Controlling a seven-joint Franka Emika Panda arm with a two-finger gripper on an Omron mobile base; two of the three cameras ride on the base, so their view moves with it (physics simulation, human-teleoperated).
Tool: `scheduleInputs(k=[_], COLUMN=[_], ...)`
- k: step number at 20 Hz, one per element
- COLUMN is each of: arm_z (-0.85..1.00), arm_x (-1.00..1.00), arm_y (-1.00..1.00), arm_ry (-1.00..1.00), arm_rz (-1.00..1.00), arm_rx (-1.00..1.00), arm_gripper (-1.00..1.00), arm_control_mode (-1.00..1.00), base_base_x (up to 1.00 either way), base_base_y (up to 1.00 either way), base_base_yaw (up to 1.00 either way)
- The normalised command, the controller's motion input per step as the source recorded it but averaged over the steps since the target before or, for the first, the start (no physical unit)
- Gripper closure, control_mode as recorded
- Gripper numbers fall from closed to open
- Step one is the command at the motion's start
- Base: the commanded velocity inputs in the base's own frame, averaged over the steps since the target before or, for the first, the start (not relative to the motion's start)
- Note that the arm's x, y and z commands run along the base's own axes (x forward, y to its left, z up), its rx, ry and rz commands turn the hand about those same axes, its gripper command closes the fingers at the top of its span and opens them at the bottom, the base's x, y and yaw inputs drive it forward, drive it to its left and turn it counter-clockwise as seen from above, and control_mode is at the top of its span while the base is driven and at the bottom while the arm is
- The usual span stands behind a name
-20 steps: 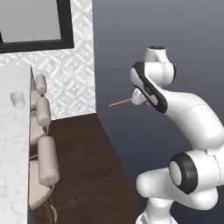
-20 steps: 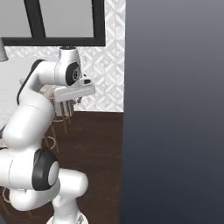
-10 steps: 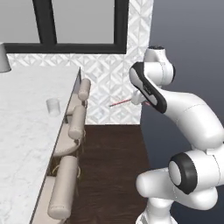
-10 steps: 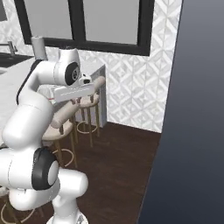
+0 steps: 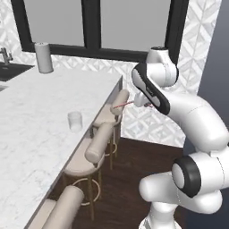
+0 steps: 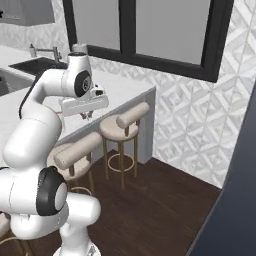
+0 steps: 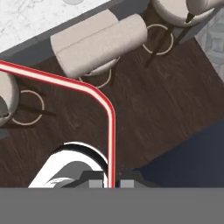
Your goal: Take a straw from the drawer in front and place it inside the glass cup on the dining counter.
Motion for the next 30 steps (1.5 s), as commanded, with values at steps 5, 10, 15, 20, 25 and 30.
scheduleInputs(k=[5, 10, 15, 20, 25, 30], arm_z=[0.0, 0.0, 0.0, 0.0, 0.0, 0.0], arm_x=[0.0, 0.0, 0.0, 0.0, 0.0, 0.0], arm_y=[0.0, 0.0, 0.0, 0.0, 0.0, 0.0], arm_ry=[0.0, 0.0, 0.0, 0.0, 0.0, 0.0], arm_rz=[0.0, 0.0, 0.0, 0.0, 0.0, 0.0], arm_rx=[0.0, 0.0, 0.0, 0.0, 0.0, 0.0], arm_gripper=[1.0, 1.0, 1.0, 1.0, 1.0, 1.0], arm_control_mode=[1.0, 1.0, 1.0, 1.0, 1.0, 1.0], base_base_x=[0.33, 0.22, 0.11, 0.04, 0.05, 0.09], base_base_y=[-0.49, -0.44, -0.55, -0.7, -0.82, -0.89], base_base_yaw=[0.59, 0.63, 0.61, 0.56, 0.51, 0.46])
